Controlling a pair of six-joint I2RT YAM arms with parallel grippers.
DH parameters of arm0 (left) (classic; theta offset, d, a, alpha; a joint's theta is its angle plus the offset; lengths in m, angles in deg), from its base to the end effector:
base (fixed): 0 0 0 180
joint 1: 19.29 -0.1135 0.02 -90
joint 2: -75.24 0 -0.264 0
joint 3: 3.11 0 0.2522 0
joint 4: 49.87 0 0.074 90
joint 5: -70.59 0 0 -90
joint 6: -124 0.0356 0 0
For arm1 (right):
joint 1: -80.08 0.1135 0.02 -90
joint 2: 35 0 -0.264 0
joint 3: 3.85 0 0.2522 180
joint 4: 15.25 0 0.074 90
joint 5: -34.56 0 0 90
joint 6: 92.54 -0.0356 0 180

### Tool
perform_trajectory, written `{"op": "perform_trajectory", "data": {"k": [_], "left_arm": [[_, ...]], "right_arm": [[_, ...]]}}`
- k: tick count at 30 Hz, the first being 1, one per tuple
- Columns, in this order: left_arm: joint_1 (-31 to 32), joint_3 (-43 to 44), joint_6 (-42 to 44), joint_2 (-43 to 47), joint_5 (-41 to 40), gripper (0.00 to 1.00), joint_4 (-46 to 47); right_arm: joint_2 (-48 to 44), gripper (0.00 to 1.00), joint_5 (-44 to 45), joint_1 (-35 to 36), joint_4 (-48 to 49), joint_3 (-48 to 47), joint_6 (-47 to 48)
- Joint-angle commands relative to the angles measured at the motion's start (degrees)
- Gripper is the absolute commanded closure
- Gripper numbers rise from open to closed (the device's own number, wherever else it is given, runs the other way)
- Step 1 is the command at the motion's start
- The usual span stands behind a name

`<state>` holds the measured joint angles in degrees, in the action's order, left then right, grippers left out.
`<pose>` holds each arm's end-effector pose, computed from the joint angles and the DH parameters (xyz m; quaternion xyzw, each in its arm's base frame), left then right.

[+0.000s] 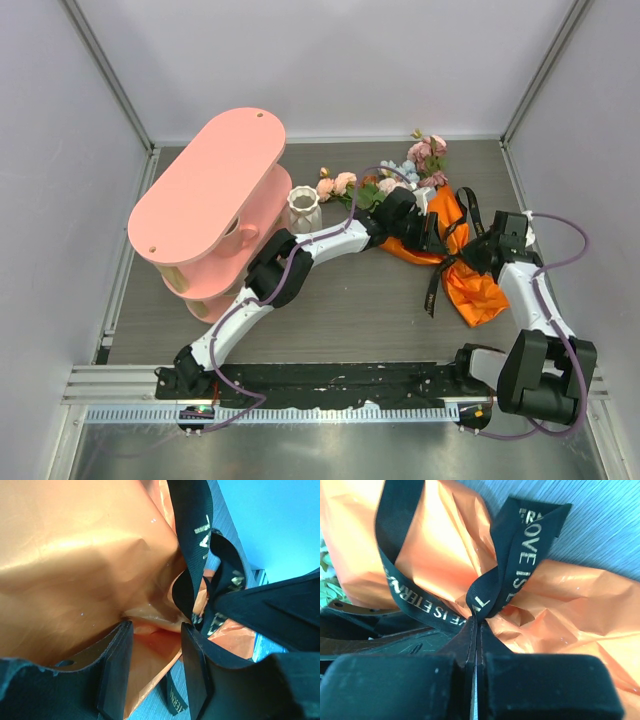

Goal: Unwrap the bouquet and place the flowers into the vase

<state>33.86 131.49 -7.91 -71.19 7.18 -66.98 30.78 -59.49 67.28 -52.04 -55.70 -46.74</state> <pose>0.3347 -0.4732 0.1566 0.1984 0.8228 -0.4984 0.1877 0.2208 -0.0476 0.2088 0.4387 0.8328 0.1229 0.3144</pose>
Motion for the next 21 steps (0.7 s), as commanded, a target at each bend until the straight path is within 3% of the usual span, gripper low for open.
{"op": "perform_trajectory", "data": {"k": [1, 8, 11, 12, 17, 21], "left_arm": [[0.2, 1.9, -0.5, -0.3, 0.3, 0.53, 1.1], [0.2, 2.6, -0.5, -0.5, 0.3, 0.53, 0.5], [0.2, 2.9, -0.4, -0.7, 0.2, 0.53, 0.0], [0.2, 2.9, -0.4, -0.8, 0.3, 0.53, 0.0], [0.2, 3.3, -0.5, -1.0, 1.0, 0.53, 0.3], [0.2, 2.7, -0.8, -0.9, 1.1, 0.53, 1.2]], "right_arm": [[-3.0, 0.99, 8.6, -0.6, -0.3, -6.7, 1.0], [5.4, 0.99, 15.8, -8.6, -0.3, -21.0, 1.9], [8.7, 0.72, 19.9, -11.9, -3.0, -26.2, 2.8], [10.0, 0.54, 21.3, -12.0, -4.2, -27.9, 3.7], [7.9, 0.43, 16.3, -5.5, -7.5, -22.9, 7.1], [1.3, 0.47, 9.2, 1.2, -6.0, -13.9, 5.9]]}}
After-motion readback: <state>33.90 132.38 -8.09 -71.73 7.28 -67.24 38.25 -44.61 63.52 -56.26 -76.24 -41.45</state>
